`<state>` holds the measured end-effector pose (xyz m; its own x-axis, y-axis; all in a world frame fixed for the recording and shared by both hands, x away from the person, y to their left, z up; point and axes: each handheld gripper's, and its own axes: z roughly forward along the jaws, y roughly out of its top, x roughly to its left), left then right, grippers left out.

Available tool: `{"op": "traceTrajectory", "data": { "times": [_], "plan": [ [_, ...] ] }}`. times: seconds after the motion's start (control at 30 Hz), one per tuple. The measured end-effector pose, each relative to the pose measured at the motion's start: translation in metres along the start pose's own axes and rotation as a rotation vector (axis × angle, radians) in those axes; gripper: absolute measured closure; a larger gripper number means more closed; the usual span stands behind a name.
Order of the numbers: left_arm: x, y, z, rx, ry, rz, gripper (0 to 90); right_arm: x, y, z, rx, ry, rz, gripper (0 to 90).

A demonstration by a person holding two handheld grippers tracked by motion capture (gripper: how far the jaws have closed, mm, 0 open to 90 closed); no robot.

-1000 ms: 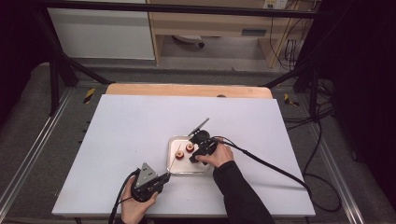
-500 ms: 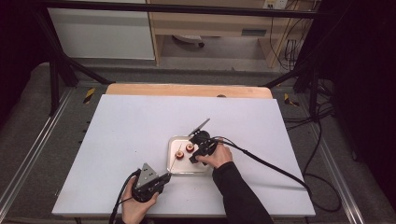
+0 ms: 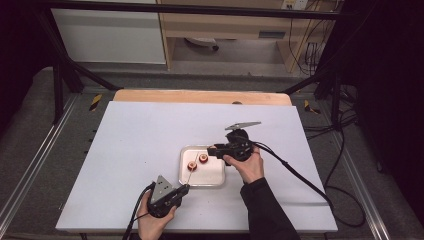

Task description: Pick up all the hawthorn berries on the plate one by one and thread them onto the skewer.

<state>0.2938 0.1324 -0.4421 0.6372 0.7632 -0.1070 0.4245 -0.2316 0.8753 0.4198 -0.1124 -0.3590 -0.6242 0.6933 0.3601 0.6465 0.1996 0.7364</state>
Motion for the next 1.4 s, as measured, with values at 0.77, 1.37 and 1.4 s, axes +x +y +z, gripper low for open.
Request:
{"op": "traceTrajectory", "data": {
  "times": [0.77, 1.37, 1.4],
  "plan": [
    [-0.031, 0.013, 0.028, -0.013, -0.015, -0.042, 88.4, 0.001, -0.021, -0.017, -0.415, 0.151, 0.135, 62.1],
    [-0.024, 0.013, 0.026, -0.009, -0.001, -0.064, 88.4, 0.005, -0.025, -0.017, -0.421, 0.159, 0.096, 62.1],
    [-0.024, 0.013, 0.026, -0.009, -0.001, -0.066, 88.4, 0.005, -0.025, -0.017, -0.423, 0.158, 0.094, 62.1]
  ]
}}
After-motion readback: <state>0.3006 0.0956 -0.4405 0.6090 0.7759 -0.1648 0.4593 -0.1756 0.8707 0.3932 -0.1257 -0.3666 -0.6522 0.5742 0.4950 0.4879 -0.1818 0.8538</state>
